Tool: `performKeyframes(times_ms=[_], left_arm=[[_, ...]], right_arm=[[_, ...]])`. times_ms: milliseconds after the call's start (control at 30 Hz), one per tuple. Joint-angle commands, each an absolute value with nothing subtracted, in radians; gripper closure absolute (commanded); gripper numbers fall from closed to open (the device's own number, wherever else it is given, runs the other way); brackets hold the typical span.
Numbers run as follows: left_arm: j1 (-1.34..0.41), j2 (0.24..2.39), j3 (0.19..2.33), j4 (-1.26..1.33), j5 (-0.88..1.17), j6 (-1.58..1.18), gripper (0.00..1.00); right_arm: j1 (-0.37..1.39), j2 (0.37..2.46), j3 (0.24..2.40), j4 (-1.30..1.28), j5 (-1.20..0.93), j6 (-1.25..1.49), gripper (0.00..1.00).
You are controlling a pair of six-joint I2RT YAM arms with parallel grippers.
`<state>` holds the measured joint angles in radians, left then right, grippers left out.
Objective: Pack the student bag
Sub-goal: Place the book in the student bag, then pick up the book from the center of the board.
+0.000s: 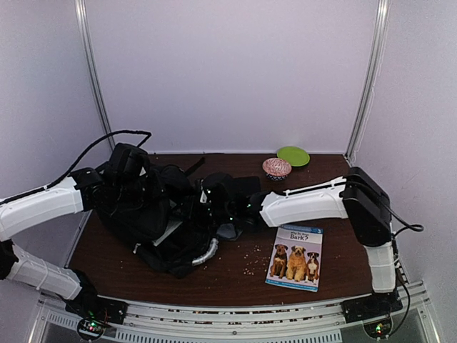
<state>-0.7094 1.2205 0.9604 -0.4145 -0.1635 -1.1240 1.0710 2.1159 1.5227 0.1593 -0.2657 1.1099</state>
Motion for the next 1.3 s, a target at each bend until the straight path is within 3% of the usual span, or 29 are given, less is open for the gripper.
performKeyframes(times_ms=[0, 100, 300, 400, 533, 567, 733, 933, 1067, 1267], left_arm=[[-0.696, 1.177, 0.976, -0.333, -0.149, -1.102, 1.0], [-0.695, 1.168, 0.967, -0.366, -0.191, -1.071, 0.98], [-0.694, 1.125, 0.886, -0.403, -0.234, -0.952, 0.79], [-0.695, 1.074, 0.835, -0.401, -0.206, -0.845, 0.56], [-0.723, 0.96, 0.797, -0.455, -0.233, -0.743, 0.08], [-0.743, 0.919, 0.8, -0.473, -0.253, -0.723, 0.03], [-0.929, 0.862, 0.872, -0.551, -0.426, -0.693, 0.02], [-1.134, 1.023, 1.033, -0.578, -0.497, -0.698, 0.02], [-1.16, 1.215, 1.115, -0.476, -0.379, -0.648, 0.03], [-1.188, 1.485, 1.292, -0.385, -0.106, -0.59, 0.11]], right_arm=[[1.065, 1.959, 1.428, 0.238, -0.289, 1.06, 0.4], [1.065, 1.869, 1.322, 0.228, -0.295, 1.035, 0.4], [1.065, 1.564, 1.017, 0.073, -0.131, 0.898, 0.39], [1.048, 1.37, 0.863, -0.047, 0.021, 0.857, 0.38], [0.971, 1.124, 0.68, -0.189, 0.151, 0.859, 0.36], [0.946, 1.063, 0.637, -0.217, 0.177, 0.867, 0.35], [0.838, 0.822, 0.449, -0.328, 0.216, 0.95, 0.3], [0.732, 0.697, 0.285, -0.345, 0.178, 1.039, 0.28], [0.687, 0.695, 0.22, -0.295, 0.144, 1.066, 0.28], [0.641, 0.774, 0.172, -0.203, 0.084, 1.078, 0.29]])
